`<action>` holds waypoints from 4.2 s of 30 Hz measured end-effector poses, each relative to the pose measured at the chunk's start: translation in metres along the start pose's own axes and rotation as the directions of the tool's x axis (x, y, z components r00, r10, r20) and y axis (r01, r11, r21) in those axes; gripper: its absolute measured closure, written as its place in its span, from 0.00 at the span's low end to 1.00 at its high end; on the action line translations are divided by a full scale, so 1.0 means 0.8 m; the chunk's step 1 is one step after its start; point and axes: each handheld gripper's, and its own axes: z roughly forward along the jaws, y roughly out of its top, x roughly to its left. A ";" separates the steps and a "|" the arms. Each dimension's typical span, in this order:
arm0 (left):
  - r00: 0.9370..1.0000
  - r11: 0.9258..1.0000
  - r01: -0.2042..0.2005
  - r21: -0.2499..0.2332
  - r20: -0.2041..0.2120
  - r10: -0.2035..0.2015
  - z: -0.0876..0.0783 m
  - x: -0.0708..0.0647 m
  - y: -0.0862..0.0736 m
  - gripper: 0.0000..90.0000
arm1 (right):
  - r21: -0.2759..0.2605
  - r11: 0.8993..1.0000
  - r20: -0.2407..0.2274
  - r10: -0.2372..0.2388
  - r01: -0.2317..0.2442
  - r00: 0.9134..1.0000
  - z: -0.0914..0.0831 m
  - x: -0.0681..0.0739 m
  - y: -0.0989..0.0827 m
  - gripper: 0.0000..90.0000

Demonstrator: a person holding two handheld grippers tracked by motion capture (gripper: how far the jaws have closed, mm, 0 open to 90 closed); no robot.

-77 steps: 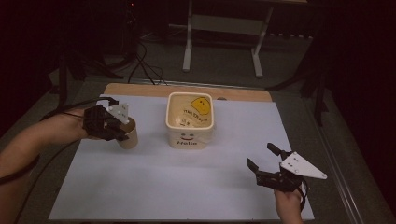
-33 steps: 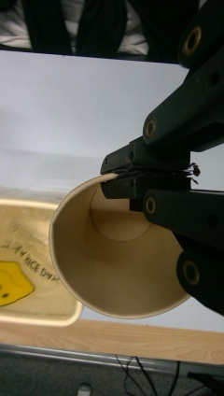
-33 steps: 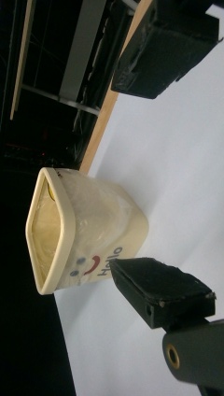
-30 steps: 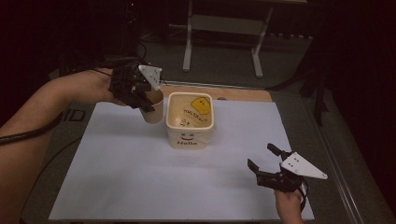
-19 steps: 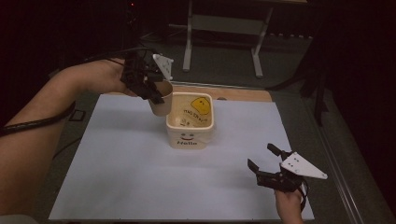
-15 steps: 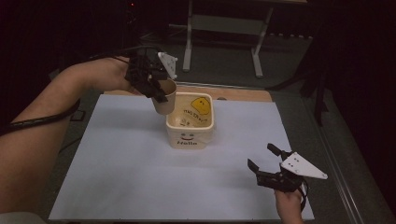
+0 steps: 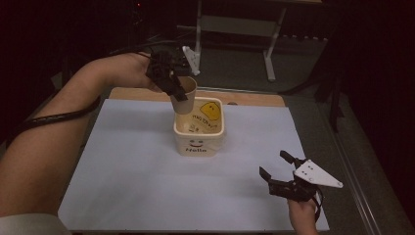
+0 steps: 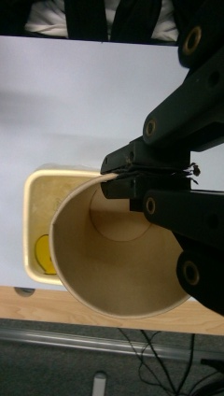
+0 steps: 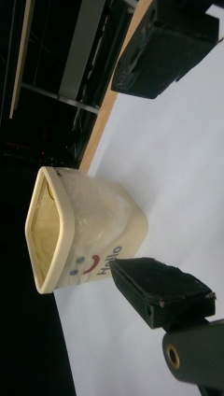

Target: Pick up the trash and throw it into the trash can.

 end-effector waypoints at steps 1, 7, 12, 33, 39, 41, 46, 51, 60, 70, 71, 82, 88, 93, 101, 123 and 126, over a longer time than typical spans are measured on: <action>1.000 1.000 0.000 0.000 0.000 0.000 0.000 0.000 0.000 0.99 | 0.000 1.000 0.000 0.000 0.000 1.000 0.000 0.000 0.000 0.14; 1.000 1.000 -0.004 0.008 0.002 0.004 0.007 0.005 0.016 0.99 | 0.002 1.000 -0.002 0.000 0.000 1.000 0.000 0.001 0.000 0.14; 1.000 1.000 -0.004 0.009 0.010 0.004 0.014 0.010 0.027 0.99 | 0.002 1.000 -0.005 -0.002 0.002 1.000 0.001 0.001 0.000 0.14; 0.999 0.999 0.036 0.006 -0.012 -0.036 0.042 0.035 0.055 0.98 | 0.001 1.000 -0.009 -0.007 0.007 1.000 0.000 0.001 0.000 0.14; 0.998 0.998 0.064 -0.004 -0.019 -0.064 0.046 0.043 0.053 0.98 | -0.003 1.000 -0.009 -0.008 0.008 1.000 -0.001 0.001 0.000 0.14; 0.995 0.995 0.100 -0.028 -0.028 -0.101 0.046 0.046 0.049 0.76 | -0.002 1.000 -0.009 -0.006 0.006 1.000 -0.001 0.001 0.000 0.14; 0.989 0.990 0.137 -0.023 -0.053 -0.138 0.045 0.046 0.042 0.51 | -0.002 1.000 -0.009 -0.007 0.007 1.000 0.000 0.002 0.001 0.14; 0.984 0.983 0.168 -0.068 -0.047 -0.172 0.037 0.042 0.033 0.39 | -0.001 1.000 -0.010 -0.005 0.005 1.000 0.000 0.003 0.001 0.14; 0.977 0.975 0.206 -0.089 -0.043 -0.210 0.026 0.030 0.008 0.25 | 0.005 1.000 -0.011 -0.003 0.003 1.000 0.001 0.003 0.000 0.14; 0.969 0.963 0.242 -0.122 -0.017 -0.246 0.019 0.021 -0.019 0.18 | 0.006 1.000 -0.011 -0.004 0.004 1.000 0.003 0.004 0.000 0.14; 0.968 0.961 0.249 -0.120 0.012 -0.249 0.020 0.019 -0.023 0.13 | 0.006 1.000 -0.012 -0.006 0.006 1.000 0.003 0.004 0.000 0.14; 0.949 0.928 0.313 -0.202 0.027 -0.314 0.017 0.008 -0.063 0.08 | 0.004 1.000 -0.014 -0.011 0.011 1.000 0.004 0.005 0.001 0.14; 0.941 0.918 0.337 -0.209 0.038 -0.337 0.021 -0.005 -0.094 0.03 | 0.007 1.000 -0.015 -0.008 0.009 1.000 0.004 0.006 0.001 0.14; 0.936 0.903 0.348 -0.253 0.033 -0.351 0.020 -0.018 -0.113 0.03 | 0.006 1.000 -0.016 -0.009 0.009 1.000 0.005 0.007 0.002 0.14; 0.938 0.895 0.342 -0.287 0.042 -0.345 0.024 -0.041 -0.133 0.02 | 0.009 1.000 -0.016 -0.012 0.012 1.000 0.006 0.007 0.002 0.14; 0.934 0.875 0.353 -0.330 0.066 -0.352 0.055 -0.102 -0.177 0.02 | 0.011 1.000 -0.019 -0.012 0.012 1.000 0.007 0.008 0.002 0.14; 0.934 0.872 0.354 -0.339 0.069 -0.352 0.061 -0.108 -0.183 0.02 | 0.010 1.000 -0.018 -0.011 0.011 1.000 0.007 0.008 0.002 0.14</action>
